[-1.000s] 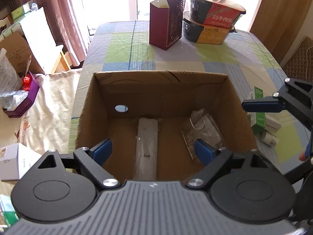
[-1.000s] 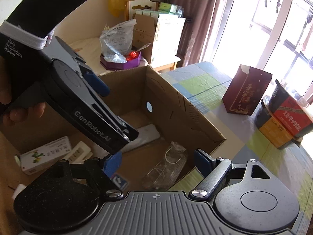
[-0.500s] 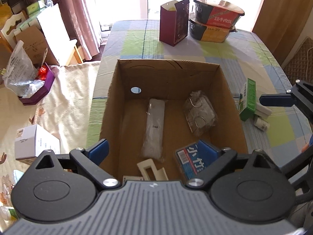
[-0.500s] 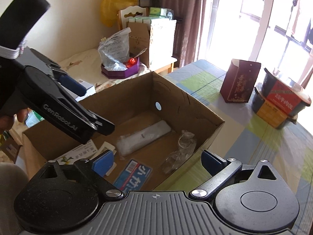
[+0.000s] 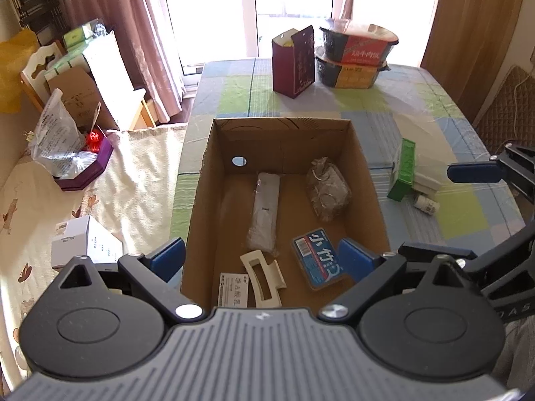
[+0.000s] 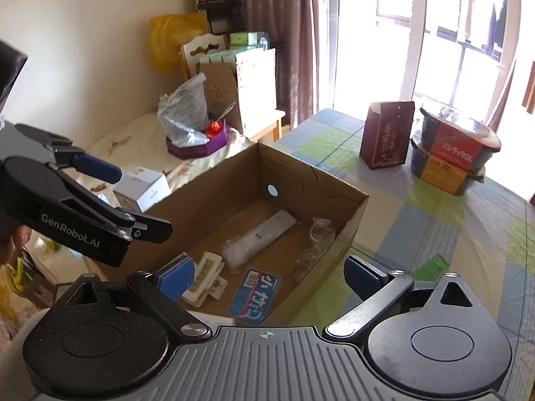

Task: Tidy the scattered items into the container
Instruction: 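Withdraw both grippers from the box back toward the tablecloth items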

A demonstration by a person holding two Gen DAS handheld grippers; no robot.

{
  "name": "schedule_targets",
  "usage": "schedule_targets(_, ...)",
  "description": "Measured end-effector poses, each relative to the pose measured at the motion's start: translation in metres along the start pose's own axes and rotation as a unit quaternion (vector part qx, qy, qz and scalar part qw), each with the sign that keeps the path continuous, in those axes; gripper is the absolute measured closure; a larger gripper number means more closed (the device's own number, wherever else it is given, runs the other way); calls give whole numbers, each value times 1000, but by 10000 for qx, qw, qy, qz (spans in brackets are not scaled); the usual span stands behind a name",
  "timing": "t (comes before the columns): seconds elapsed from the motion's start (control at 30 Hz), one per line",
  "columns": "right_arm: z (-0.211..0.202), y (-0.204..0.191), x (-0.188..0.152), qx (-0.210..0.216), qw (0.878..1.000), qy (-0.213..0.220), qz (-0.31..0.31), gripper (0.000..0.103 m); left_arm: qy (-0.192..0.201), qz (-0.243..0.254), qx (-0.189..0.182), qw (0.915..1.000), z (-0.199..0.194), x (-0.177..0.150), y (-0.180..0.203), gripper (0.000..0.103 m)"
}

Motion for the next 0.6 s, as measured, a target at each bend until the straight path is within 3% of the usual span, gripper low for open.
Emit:
schedule_targets(0.3,-44,-18,-18,-13,9997,129,210,2,120,-23,-1,9999,-47,-28,10,6)
schedule_targets(0.6,-70,-38,-60,23,9993,26,384,2,2,-211,-69,9998,-72,-71,22,5)
Point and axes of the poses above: each gripper's, at about its wrist camera, not at the fingertips, and z roughly the way its jaws point, y to its right, x to its top, the point moved 10 cm from there along z, roughly the way its jaws point, and after that the axes turned 6 degrees about x, right-handed, at the moved point
